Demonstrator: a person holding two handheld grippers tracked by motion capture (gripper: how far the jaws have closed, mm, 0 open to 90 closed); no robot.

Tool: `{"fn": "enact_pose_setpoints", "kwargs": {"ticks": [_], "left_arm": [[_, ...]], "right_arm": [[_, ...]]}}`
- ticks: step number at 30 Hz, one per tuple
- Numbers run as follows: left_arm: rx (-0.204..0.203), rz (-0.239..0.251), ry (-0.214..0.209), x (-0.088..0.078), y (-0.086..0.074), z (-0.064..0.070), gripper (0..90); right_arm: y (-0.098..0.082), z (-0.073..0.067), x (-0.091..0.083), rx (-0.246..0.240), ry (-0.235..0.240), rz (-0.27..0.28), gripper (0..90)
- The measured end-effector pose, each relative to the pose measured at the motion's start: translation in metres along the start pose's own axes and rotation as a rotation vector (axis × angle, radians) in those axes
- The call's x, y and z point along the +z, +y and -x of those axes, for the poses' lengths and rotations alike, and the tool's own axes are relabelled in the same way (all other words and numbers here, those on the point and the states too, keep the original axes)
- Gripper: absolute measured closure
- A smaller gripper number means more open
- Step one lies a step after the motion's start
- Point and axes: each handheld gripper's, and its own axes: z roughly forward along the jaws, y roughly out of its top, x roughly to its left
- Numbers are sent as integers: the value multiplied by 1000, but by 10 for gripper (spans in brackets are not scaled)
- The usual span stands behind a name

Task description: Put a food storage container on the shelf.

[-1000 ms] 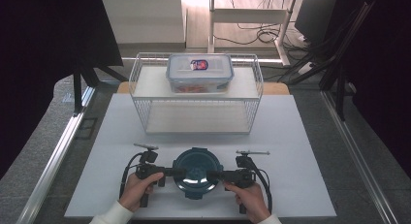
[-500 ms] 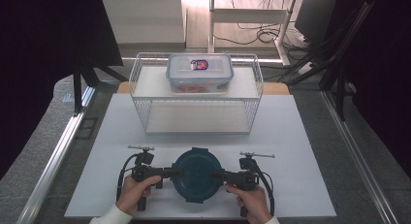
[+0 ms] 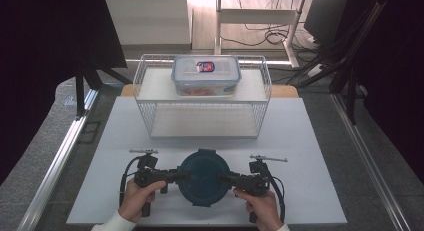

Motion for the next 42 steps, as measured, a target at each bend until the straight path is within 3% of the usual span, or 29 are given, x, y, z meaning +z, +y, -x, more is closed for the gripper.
{"fn": "enact_pose_setpoints", "kwargs": {"ticks": [5, 15, 25, 32, 42], "left_arm": [[9, 20, 3, -3, 7, 4, 449], [52, 59, -4, -19, 43, 19, 450], [111, 100, 6, -38, 71, 46, 450], [124, 137, 0, -47, 88, 58, 465], [154, 152, 10, -54, 104, 68, 465]], "right_arm": [[7, -4, -3, -18, 2, 8, 378], [47, -26, -12, -84, -2, 34, 378], [76, -51, -28, -137, 9, 72, 378], [93, -60, -36, -151, 27, 91, 379], [111, -69, -43, -171, 37, 107, 380]]}}
